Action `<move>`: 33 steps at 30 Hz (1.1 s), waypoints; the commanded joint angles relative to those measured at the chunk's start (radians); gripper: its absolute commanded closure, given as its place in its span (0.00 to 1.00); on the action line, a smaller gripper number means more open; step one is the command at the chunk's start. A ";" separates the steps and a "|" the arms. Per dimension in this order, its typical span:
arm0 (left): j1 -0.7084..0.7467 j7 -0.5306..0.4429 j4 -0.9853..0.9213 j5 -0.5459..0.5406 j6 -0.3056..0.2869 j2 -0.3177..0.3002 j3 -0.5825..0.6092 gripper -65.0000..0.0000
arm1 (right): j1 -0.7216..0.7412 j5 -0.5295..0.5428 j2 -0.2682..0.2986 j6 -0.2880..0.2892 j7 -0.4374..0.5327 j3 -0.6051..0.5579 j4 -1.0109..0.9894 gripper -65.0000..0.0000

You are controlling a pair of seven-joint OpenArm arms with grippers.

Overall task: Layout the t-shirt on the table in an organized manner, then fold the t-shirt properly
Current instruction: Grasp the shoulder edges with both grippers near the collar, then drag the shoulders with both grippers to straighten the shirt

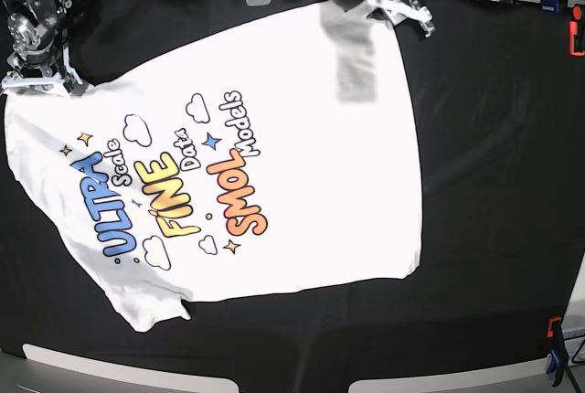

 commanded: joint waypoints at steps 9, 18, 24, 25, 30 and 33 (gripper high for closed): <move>-0.003 -0.039 -0.095 0.013 0.063 -0.003 0.001 0.67 | 0.000 0.004 0.019 0.011 -0.007 0.006 0.006 1.00; 0.000 0.129 -0.037 0.022 0.065 -0.003 0.001 1.00 | -0.005 0.003 0.019 0.016 -0.023 0.006 0.068 1.00; 0.041 0.147 0.072 0.137 0.065 -0.004 0.001 1.00 | -0.038 0.003 0.038 0.035 -0.067 0.006 0.183 1.00; 0.051 0.156 0.091 0.161 0.065 -0.003 0.001 1.00 | -0.050 0.003 0.049 0.034 -0.071 0.006 0.203 1.00; 0.090 0.188 0.165 0.209 0.068 -0.030 0.001 1.00 | -0.136 0.004 0.123 0.012 -0.122 0.006 0.293 1.00; 0.122 0.198 0.196 0.220 0.083 -0.071 0.001 1.00 | -0.202 0.004 0.175 -0.019 -0.154 0.006 0.340 1.00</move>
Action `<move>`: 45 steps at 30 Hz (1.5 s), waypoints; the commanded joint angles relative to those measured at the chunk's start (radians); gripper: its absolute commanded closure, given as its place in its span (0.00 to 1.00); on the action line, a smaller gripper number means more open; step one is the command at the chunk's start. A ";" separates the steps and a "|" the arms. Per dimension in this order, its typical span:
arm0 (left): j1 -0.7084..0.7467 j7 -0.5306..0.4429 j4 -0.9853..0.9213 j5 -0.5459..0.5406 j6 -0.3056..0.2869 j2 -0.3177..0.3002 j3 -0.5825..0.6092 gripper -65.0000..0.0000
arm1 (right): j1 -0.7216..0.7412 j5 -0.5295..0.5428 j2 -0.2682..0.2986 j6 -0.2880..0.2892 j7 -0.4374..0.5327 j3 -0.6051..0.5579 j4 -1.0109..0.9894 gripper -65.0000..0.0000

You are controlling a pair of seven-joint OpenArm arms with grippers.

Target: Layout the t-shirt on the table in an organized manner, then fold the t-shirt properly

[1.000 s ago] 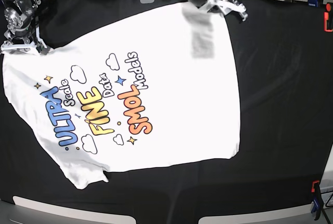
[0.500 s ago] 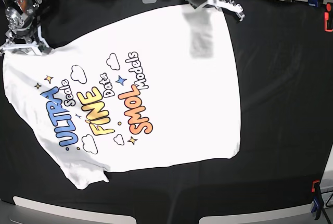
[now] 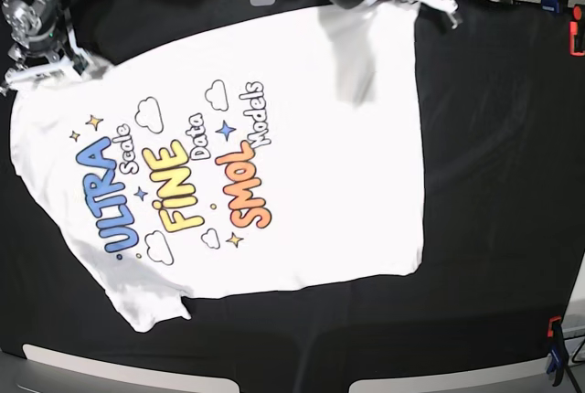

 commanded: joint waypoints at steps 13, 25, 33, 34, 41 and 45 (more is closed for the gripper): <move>0.134 -0.010 0.133 0.207 0.116 -0.110 0.001 1.00 | -0.151 -0.070 0.081 -0.050 -0.095 0.010 0.262 1.00; 0.068 -0.177 0.132 0.206 0.117 -0.110 0.001 1.00 | -0.136 -0.089 0.080 -0.106 -0.094 0.200 0.360 1.00; -0.114 -0.221 0.130 0.029 0.117 -0.110 0.000 1.00 | 0.038 0.149 0.075 -0.083 -0.033 0.324 0.282 1.00; -0.134 -0.224 0.130 0.008 0.116 -0.110 0.000 1.00 | 0.058 0.169 0.075 -0.074 -0.021 0.324 0.262 1.00; -0.243 -0.235 0.130 -0.038 0.117 -0.110 0.000 1.00 | 0.187 0.240 0.076 -0.021 0.039 0.324 0.105 1.00; -0.295 -0.235 0.130 -0.038 0.132 -0.111 -0.001 1.00 | 0.233 0.288 0.075 0.030 0.083 0.323 0.087 1.00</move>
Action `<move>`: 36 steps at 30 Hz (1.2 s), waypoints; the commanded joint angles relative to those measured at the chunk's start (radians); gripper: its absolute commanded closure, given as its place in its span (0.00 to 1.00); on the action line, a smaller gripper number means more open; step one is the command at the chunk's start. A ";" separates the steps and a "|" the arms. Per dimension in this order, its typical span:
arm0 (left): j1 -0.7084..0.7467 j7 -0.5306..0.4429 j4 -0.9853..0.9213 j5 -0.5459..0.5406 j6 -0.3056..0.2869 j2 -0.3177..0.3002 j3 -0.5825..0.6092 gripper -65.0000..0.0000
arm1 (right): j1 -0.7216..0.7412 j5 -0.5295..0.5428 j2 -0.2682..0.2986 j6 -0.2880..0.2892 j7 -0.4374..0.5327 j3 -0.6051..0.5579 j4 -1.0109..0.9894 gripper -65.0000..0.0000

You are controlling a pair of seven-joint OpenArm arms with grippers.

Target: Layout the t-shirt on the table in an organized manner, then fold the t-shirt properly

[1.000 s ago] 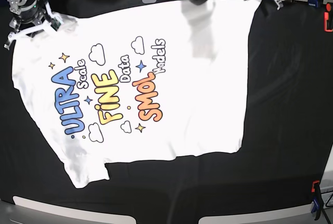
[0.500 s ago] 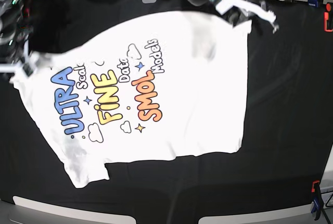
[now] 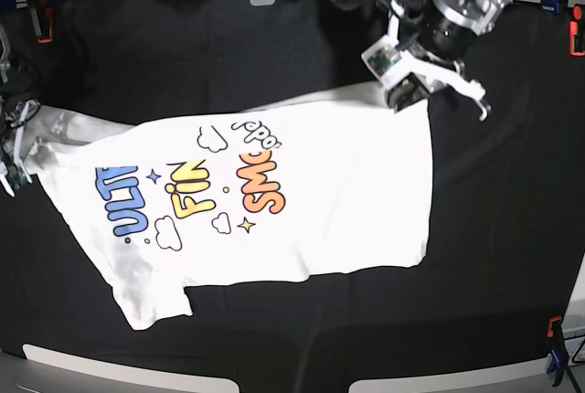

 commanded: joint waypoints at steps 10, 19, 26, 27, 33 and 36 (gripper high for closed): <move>-0.085 -0.021 0.011 0.011 0.038 -0.052 -0.002 1.00 | 0.033 0.031 0.025 0.064 0.077 0.013 0.011 1.00; -0.090 -0.056 -0.185 -0.013 0.093 -0.078 -0.059 1.00 | 0.055 0.029 0.025 0.071 0.099 -0.061 0.011 1.00; -0.100 -0.113 -0.198 -0.072 0.093 -0.078 -0.059 1.00 | 0.230 0.025 0.022 0.071 0.094 -0.241 0.009 1.00; -0.104 -0.114 -0.198 -0.071 0.093 -0.078 -0.059 1.00 | 0.257 0.021 0.012 0.072 0.091 -0.269 0.008 1.00; -0.118 -0.138 -0.198 -0.072 0.093 -0.078 -0.059 1.00 | 0.407 -0.037 -0.099 0.071 0.092 -0.399 -0.090 1.00; -0.118 -0.147 -0.198 -0.071 0.093 -0.078 -0.059 1.00 | 0.475 -0.085 -0.138 0.071 0.106 -0.447 -0.177 1.00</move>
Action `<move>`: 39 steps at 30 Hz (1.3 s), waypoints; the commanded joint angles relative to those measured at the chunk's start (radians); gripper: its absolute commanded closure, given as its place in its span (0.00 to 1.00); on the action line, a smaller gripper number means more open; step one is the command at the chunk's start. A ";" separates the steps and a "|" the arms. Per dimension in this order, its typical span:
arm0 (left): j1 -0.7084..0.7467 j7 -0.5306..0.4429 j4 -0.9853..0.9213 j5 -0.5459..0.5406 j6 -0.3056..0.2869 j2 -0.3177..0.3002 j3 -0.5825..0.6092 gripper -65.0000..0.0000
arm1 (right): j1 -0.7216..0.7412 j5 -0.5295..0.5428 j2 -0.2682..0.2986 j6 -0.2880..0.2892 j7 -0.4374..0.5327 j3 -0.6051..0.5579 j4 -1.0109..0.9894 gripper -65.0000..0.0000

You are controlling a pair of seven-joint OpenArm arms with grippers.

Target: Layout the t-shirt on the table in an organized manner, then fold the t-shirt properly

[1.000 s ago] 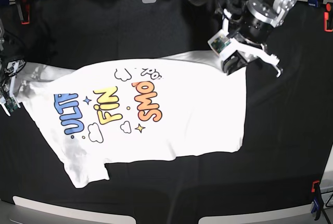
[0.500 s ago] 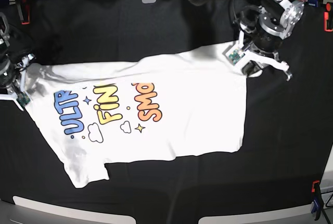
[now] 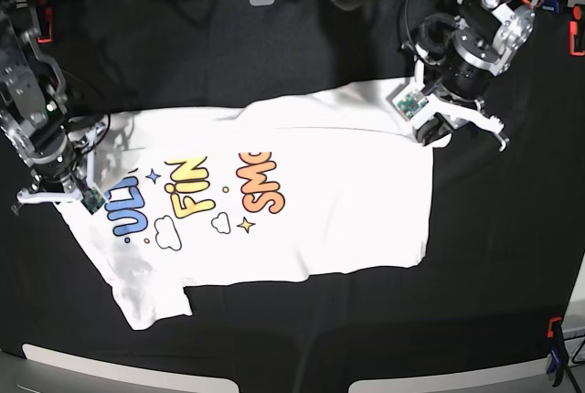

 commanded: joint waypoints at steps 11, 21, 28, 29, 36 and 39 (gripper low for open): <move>-0.008 -0.024 0.017 0.011 0.019 -0.008 -0.006 1.00 | 0.174 -0.094 -0.071 -0.019 0.032 -0.080 -0.068 1.00; -0.007 -0.033 0.017 0.011 0.019 -0.008 -0.006 0.74 | 0.229 -0.142 -0.076 -0.134 0.026 -0.079 -0.067 0.56; -0.026 -0.042 -0.015 0.011 0.019 -0.008 -0.006 0.68 | 0.229 -0.142 -0.076 -0.133 -0.092 -0.079 -0.067 0.56; -0.035 -0.040 -0.035 0.009 0.019 -0.009 -0.006 0.68 | 0.229 -0.142 -0.076 -0.129 -0.093 -0.079 -0.065 0.56; -0.029 0.049 -0.040 -0.091 0.015 -0.008 -0.003 0.68 | 0.161 -0.146 -0.051 0.036 -0.122 -0.080 0.036 0.56; 0.019 0.060 0.055 -0.180 0.014 -0.008 -0.003 0.68 | 0.094 -0.146 -0.006 0.035 -0.148 -0.080 0.113 0.56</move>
